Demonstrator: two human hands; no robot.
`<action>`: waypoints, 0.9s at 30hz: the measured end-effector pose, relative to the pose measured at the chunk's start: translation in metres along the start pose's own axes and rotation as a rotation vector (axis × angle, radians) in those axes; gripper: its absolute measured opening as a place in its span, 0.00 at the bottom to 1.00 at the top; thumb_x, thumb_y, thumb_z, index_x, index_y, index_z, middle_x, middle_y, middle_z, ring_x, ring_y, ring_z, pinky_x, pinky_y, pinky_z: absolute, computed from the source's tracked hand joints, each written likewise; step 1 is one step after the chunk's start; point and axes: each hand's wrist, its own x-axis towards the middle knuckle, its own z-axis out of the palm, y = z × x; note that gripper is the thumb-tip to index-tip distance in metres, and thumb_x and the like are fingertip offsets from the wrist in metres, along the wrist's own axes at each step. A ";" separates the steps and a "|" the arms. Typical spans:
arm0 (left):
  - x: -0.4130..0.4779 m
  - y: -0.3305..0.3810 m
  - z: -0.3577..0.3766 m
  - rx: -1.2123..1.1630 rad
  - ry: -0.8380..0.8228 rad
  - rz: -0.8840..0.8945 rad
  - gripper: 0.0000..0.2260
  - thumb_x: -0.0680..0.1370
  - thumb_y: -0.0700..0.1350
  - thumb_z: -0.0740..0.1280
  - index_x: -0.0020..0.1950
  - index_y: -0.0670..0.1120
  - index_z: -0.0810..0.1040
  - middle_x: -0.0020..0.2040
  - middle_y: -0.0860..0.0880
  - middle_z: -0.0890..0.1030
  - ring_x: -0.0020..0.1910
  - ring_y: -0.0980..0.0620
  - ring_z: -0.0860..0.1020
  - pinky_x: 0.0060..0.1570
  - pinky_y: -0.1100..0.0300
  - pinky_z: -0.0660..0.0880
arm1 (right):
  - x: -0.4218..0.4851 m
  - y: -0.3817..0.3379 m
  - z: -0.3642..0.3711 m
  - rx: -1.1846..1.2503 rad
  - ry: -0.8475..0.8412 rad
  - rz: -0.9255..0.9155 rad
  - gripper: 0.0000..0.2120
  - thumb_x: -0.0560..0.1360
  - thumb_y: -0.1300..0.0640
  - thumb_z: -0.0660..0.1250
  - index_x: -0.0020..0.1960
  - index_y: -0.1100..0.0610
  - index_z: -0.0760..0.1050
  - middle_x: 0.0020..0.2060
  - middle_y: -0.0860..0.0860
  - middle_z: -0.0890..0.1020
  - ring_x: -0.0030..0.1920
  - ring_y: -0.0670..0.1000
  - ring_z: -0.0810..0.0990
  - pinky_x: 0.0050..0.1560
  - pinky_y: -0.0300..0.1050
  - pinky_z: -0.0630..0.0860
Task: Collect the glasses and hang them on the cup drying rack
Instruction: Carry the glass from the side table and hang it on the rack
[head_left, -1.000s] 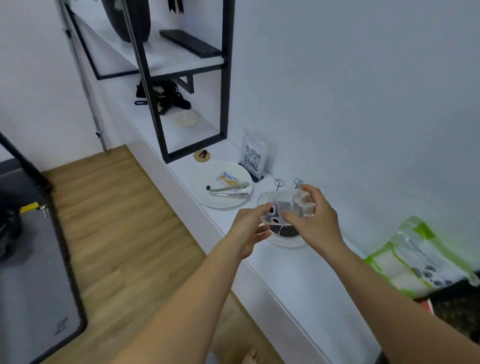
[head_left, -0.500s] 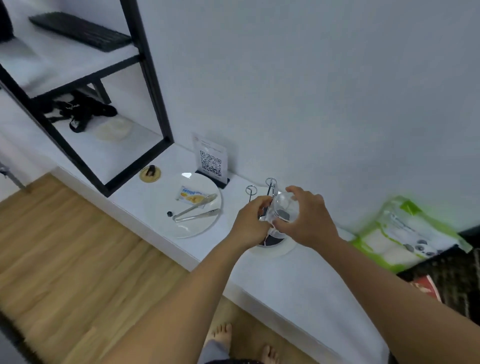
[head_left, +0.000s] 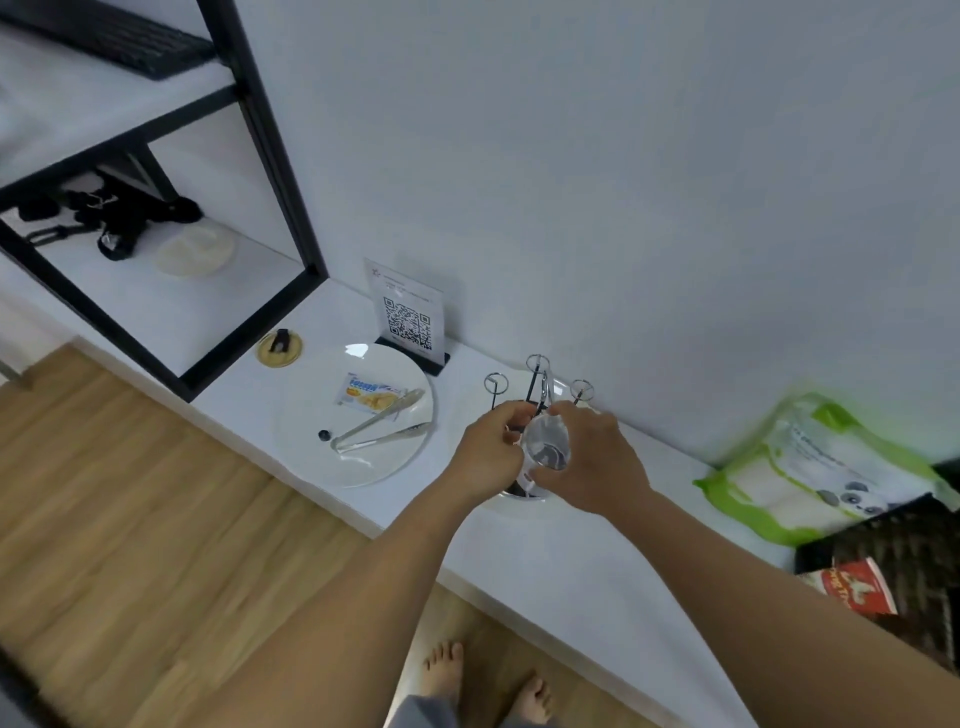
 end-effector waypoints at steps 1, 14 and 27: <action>0.002 -0.003 0.001 0.019 -0.001 -0.003 0.22 0.71 0.36 0.63 0.63 0.52 0.76 0.57 0.52 0.79 0.55 0.50 0.79 0.55 0.57 0.77 | 0.001 0.000 0.003 -0.002 -0.014 0.005 0.36 0.64 0.45 0.77 0.68 0.52 0.69 0.57 0.53 0.79 0.58 0.58 0.74 0.49 0.50 0.76; 0.015 -0.040 0.015 0.193 -0.148 -0.061 0.24 0.75 0.34 0.63 0.69 0.51 0.72 0.52 0.56 0.77 0.44 0.66 0.75 0.36 0.82 0.68 | 0.015 0.015 0.035 -0.081 -0.185 0.001 0.25 0.69 0.45 0.73 0.60 0.53 0.69 0.53 0.51 0.77 0.54 0.56 0.76 0.56 0.49 0.74; 0.017 -0.057 0.012 0.130 -0.213 -0.154 0.28 0.74 0.33 0.63 0.72 0.50 0.67 0.60 0.54 0.75 0.57 0.55 0.73 0.45 0.69 0.70 | 0.012 0.015 0.047 -0.013 -0.179 0.043 0.32 0.69 0.49 0.77 0.68 0.52 0.67 0.63 0.52 0.75 0.61 0.55 0.69 0.52 0.43 0.71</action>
